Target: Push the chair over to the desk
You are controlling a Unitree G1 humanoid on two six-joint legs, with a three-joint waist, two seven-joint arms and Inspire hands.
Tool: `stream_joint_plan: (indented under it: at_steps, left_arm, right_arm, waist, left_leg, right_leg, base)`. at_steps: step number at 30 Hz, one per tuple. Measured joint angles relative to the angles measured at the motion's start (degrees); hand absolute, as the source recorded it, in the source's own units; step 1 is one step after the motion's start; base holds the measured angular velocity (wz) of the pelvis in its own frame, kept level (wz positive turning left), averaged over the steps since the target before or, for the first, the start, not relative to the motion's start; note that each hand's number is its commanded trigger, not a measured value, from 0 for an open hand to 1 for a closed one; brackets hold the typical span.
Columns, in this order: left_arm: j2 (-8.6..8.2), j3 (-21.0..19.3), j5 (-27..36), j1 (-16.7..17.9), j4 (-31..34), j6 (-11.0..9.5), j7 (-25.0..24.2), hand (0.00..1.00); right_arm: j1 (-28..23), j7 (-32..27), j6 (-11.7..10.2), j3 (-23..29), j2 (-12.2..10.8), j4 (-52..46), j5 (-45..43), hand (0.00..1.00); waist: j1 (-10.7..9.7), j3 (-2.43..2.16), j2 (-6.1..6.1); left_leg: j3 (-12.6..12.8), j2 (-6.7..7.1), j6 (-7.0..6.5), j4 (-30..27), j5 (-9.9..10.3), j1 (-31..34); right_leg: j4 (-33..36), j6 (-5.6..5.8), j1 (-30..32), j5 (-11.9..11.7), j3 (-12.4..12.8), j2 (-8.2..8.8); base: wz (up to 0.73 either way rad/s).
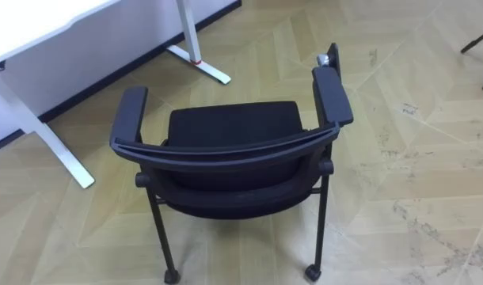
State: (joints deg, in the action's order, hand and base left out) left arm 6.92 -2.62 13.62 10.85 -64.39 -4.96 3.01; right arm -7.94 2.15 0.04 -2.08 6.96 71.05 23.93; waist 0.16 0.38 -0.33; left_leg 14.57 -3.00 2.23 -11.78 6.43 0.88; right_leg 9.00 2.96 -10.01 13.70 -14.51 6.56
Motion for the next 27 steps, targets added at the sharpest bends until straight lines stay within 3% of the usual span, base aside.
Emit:
stream_joint_plan:
  at_steps: [9, 22, 27]
  left_arm:
    - [-0.05, -0.7, -4.1, 0.8, 0.1, 0.2, 6.5, 0.0]
    - [-0.27, -3.9, -4.4, 2.6, 0.0, 3.8, 11.9, 0.0]
    - [-0.29, -4.3, -4.7, 2.6, 0.3, 4.2, 14.8, 0.0]
  right_arm:
    - [0.0, -2.1, 0.1, 0.1, -0.1, 0.3, 0.3, 0.0]
    - [-0.2, -3.8, 1.5, 1.5, 0.0, 0.1, 0.2, 0.0]
    - [0.0, -4.1, 2.1, 1.7, 0.0, 0.0, 0.1, 0.0]
  waist:
    - [0.0, 0.01, -0.53]
    - [0.1, 0.18, -0.7]
    - [0.1, 0.04, -0.44]
  left_leg:
    - [0.1, 0.32, -0.11, 0.3, 0.1, -0.4]
    - [-0.2, 0.38, -0.14, 0.1, 0.1, -0.4]
    - [-0.3, 0.5, -0.18, 0.0, 0.1, -0.4]
  right_leg:
    - [-0.4, 0.18, -0.1, 0.1, 0.5, 0.38]
    - [-0.5, 0.31, -0.2, 0.2, 0.4, 0.43]
    - [-0.4, 0.39, -0.1, 0.3, 0.4, 0.53]
  base:
    - [-0.02]
    - [0.0]
    - [0.0]
